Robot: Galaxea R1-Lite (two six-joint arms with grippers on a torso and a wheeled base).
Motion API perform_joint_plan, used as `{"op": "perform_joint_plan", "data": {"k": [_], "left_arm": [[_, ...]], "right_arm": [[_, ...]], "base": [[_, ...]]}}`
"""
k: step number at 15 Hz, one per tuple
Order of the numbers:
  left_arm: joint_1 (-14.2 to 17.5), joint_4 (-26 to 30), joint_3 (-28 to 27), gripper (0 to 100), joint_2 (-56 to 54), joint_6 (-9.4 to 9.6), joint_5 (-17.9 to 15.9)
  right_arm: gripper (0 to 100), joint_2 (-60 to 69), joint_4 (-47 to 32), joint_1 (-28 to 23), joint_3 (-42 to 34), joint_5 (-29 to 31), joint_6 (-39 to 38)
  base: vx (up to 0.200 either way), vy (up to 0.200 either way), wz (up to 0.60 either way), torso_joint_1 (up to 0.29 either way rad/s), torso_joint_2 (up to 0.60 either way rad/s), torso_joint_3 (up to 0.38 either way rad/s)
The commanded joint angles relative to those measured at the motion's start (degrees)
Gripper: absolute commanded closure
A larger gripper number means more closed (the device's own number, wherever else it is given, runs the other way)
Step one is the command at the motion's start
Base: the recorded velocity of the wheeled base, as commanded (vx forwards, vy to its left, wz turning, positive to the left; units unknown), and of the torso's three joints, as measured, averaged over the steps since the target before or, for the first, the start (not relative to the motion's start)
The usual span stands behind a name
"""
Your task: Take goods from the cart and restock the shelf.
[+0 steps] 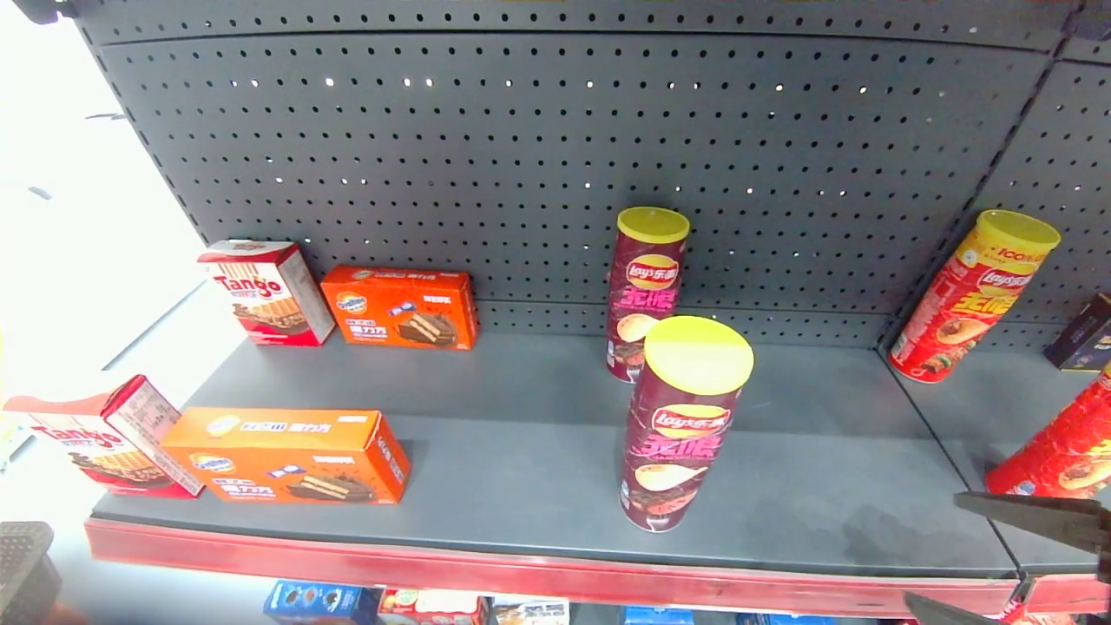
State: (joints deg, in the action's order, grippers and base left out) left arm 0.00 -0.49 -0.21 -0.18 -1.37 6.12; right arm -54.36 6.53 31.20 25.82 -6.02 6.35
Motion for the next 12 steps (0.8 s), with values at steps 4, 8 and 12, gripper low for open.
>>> {"op": "perform_joint_plan", "data": {"k": [4,8,12], "left_arm": [[0.0,0.0,0.0,0,0.2,-0.04,0.0],[0.0,0.0,0.1,0,0.2,-0.13,0.1],[0.0,-0.1,0.1,0,0.2,-0.13,0.0]], "right_arm": [[0,-22.0,5.0,2.6,8.5,4.5,0.2],[0,-26.9,5.1,2.0,12.1,6.3,0.2],[0,-30.7,5.1,2.0,16.5,7.1,0.2]], "base": [[0.0,0.0,0.0,0.0,0.0,0.0],[0.0,0.0,0.0,0.0,0.0,0.0],[0.0,0.0,0.0,0.0,0.0,0.0]]}}
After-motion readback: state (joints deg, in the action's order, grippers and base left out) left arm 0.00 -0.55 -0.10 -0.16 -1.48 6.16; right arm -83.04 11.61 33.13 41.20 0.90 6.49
